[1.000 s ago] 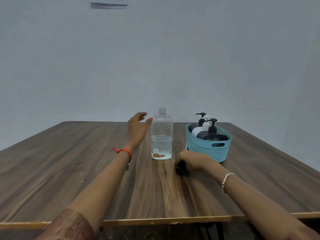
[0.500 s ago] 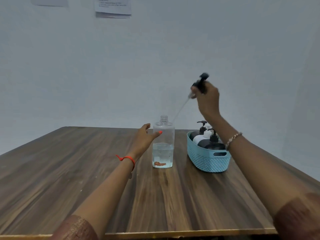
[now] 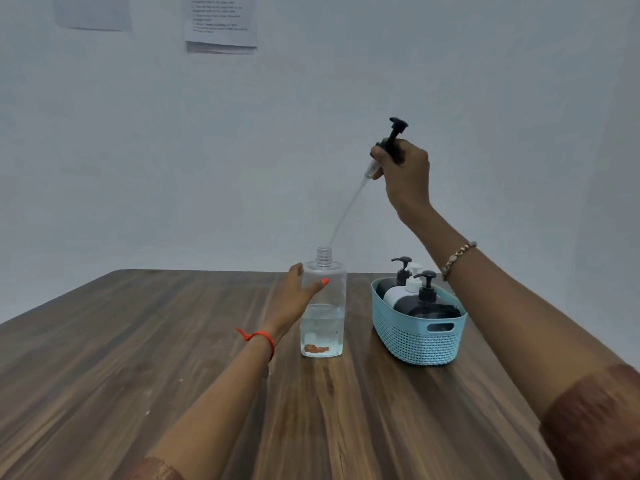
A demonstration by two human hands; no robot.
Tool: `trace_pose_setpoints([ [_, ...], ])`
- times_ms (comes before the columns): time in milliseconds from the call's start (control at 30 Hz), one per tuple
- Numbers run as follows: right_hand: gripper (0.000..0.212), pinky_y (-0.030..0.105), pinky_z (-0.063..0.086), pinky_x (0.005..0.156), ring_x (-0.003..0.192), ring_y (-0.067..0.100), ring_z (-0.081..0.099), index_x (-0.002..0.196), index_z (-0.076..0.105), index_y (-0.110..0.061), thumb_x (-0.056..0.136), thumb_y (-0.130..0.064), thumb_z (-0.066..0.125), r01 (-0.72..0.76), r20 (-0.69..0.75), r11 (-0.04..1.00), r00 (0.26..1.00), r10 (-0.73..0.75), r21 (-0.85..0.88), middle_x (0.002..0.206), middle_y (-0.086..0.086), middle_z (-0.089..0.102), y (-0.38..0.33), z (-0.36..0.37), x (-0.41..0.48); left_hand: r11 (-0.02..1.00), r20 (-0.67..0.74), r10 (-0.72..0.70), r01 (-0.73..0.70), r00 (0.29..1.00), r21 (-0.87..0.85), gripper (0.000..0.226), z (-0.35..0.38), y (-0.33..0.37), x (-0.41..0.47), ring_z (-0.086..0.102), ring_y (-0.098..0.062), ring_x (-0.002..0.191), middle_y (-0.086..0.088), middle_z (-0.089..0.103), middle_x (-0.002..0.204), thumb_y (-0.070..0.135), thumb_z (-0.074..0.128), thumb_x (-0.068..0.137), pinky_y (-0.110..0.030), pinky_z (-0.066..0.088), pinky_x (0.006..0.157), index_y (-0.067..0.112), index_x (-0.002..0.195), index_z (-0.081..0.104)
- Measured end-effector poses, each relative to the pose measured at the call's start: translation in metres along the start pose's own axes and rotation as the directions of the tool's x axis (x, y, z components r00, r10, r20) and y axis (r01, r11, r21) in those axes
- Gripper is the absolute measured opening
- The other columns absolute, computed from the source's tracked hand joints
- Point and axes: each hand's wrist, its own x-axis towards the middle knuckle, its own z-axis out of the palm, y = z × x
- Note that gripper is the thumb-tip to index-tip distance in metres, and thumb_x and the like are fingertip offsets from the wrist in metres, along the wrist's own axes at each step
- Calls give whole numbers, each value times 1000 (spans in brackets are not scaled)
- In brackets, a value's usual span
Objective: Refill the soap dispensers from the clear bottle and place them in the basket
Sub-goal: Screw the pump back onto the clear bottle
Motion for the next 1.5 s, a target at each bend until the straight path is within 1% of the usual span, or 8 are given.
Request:
trace_pose_setpoints([
  [533, 9, 16, 46, 52, 41, 2, 52, 81, 64, -1, 86, -9, 62, -25, 122, 998, 992, 32, -60, 59, -1, 60, 11, 13, -2, 998, -5, 14, -15, 1000, -57, 55, 3, 0, -3, 56, -6, 98, 0, 52, 130, 26, 61, 89, -4, 47, 61, 12, 137, 37],
  [733, 18, 24, 48, 61, 66, 16, 60, 92, 69, 3, 83, -12, 67, -177, 335, 964, 912, 237, -201, 86, 18, 69, 50, 33, -32, 999, 18, 20, -19, 1000, -27, 49, 4, 5, -4, 50, 3, 88, 9, 49, 118, 27, 59, 90, -1, 44, 58, 17, 133, 39],
  [833, 21, 19, 48, 65, 78, 18, 63, 95, 70, 2, 81, -14, 69, -194, 387, 950, 879, 279, -245, 95, 18, 71, 65, 40, -49, 1000, 29, 3, -2, 1000, -29, 56, 6, 4, 1, 50, -2, 95, 6, 47, 122, 29, 62, 87, -8, 45, 62, 16, 135, 35],
  [967, 24, 27, 51, 80, 87, 21, 68, 94, 71, 2, 76, -14, 74, -192, 443, 935, 840, 314, -298, 94, 15, 72, 77, 43, -66, 998, 37, -30, 32, 999, -56, 62, 6, 0, 7, 51, -4, 98, 0, 45, 125, 28, 64, 86, -12, 44, 67, 13, 134, 29],
  [1100, 24, 1, 44, 59, 66, 0, 61, 86, 72, 1, 70, -15, 80, -223, 381, 942, 872, 308, -251, 85, 10, 72, 82, 45, -76, 998, 55, -47, 50, 997, -50, 69, 9, -4, 8, 46, -9, 106, 0, 41, 127, 32, 62, 86, -14, 42, 73, 15, 138, 19],
  [1200, 28, 3, 39, 50, 53, -6, 54, 64, 59, -5, 66, -19, 83, -211, 308, 941, 906, 290, -266, 64, -4, 61, 81, 50, -79, 998, 44, -55, 57, 998, -40, 75, 11, -7, 8, 47, -13, 109, -5, 41, 136, 36, 61, 86, -25, 42, 87, 15, 141, 14],
  [1300, 43, 11, 39, 51, 59, 2, 49, 66, 43, -13, 65, -30, 83, -235, 233, 938, 927, 295, -254, 65, -5, 48, 88, 58, -86, 998, 31, -54, 55, 998, -23, 78, 12, -8, 10, 43, -23, 125, -8, 34, 144, 37, 61, 86, -30, 38, 93, 15, 143, 12],
  [1500, 21, 15, 40, 58, 60, 12, 47, 70, 53, -5, 81, -15, 67, -322, 166, 941, 927, 336, -108, 63, 3, 52, 93, 51, -94, 997, 46, -61, 63, 997, -48, 74, 11, -10, 12, 53, -11, 101, -8, 46, 134, 33, 61, 87, -18, 44, 75, 15, 141, 14],
])
